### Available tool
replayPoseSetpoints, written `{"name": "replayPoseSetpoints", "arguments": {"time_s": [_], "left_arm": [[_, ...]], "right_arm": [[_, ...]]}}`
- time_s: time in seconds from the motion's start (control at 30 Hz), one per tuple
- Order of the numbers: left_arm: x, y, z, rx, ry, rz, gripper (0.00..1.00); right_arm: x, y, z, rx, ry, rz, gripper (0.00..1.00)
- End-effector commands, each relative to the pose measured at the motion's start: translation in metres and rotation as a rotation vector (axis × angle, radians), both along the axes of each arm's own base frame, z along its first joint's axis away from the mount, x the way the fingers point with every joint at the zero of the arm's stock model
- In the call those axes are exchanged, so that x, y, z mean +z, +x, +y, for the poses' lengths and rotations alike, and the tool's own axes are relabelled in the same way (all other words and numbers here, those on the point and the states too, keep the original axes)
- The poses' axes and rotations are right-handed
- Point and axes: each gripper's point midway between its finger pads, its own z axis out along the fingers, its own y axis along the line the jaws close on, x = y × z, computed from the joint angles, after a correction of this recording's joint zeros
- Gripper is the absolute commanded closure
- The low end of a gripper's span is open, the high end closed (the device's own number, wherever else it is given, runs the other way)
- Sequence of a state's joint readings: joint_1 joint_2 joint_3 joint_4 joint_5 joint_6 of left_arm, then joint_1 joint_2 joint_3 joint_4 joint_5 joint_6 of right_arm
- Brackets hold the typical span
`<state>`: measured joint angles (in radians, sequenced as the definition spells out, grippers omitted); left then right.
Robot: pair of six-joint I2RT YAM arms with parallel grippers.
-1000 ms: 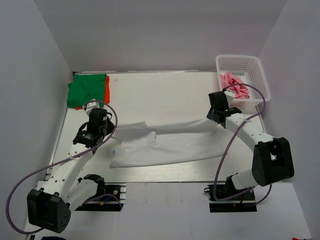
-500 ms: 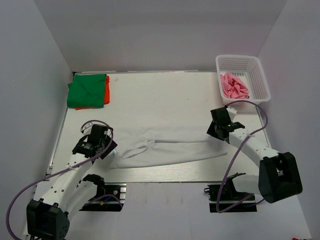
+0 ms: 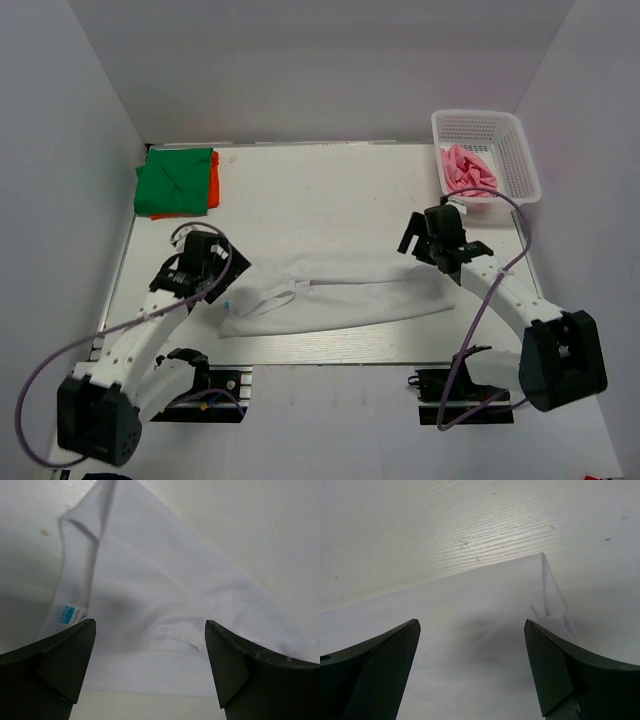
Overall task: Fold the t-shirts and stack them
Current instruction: Fold the other side of the tshirt into a rectangle, then rotate the tshirt 90 degrees
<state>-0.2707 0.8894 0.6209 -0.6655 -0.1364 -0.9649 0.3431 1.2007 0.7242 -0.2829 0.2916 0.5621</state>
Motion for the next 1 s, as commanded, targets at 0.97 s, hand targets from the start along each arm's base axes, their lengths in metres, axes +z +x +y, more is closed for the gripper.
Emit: {"name": "replayPoseSetpoints", "arguments": {"time_s": [0.97], "left_arm": [[-0.124,0.377,-0.213,-0.445,-0.163,-0.113,0.00]], "right_arm": [[-0.060,-0.219,0.158,1.113,0.230,0.353,0.10]]}}
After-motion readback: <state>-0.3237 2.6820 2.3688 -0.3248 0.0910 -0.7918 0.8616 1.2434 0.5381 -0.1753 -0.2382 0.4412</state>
